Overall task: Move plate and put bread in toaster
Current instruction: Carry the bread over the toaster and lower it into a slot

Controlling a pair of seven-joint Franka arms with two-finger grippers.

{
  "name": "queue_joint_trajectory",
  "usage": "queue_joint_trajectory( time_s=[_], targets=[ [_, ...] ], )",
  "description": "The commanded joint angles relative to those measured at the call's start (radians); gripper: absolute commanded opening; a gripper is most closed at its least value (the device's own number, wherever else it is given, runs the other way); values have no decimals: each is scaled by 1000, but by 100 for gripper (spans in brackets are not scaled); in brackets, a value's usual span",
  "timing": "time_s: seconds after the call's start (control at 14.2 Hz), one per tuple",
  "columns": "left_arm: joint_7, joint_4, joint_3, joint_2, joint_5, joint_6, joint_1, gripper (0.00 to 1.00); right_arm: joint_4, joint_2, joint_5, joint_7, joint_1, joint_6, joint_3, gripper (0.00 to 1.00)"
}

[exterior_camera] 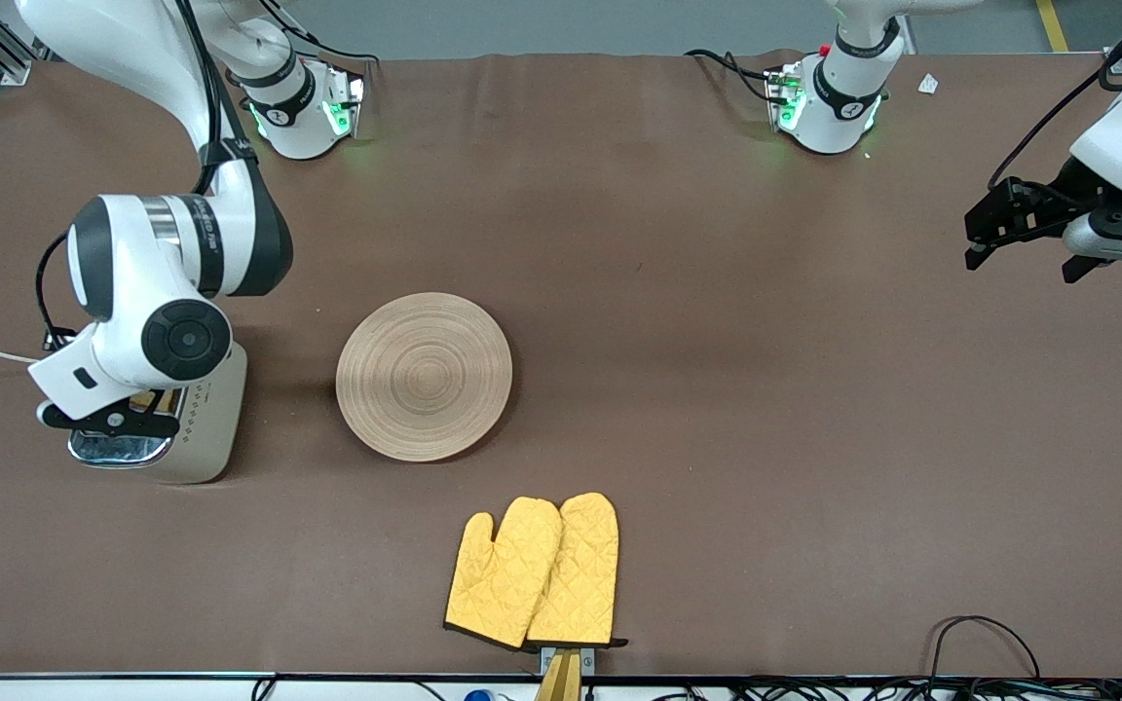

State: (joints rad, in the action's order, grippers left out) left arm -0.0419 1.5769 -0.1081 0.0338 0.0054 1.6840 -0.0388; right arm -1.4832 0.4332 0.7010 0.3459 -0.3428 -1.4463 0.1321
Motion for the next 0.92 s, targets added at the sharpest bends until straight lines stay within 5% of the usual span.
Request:
queue_joint_trajectory(
  time_s=[0.0,0.85],
  targets=[
    [5,-6,2,3,1,-15,-3,100,-3,-1,32,-15,27,-6,-8,0],
    [4,-6,1,2,1,-15,-1,100,-5,-2,52,-56,30,-2,-5,0]
  ],
)
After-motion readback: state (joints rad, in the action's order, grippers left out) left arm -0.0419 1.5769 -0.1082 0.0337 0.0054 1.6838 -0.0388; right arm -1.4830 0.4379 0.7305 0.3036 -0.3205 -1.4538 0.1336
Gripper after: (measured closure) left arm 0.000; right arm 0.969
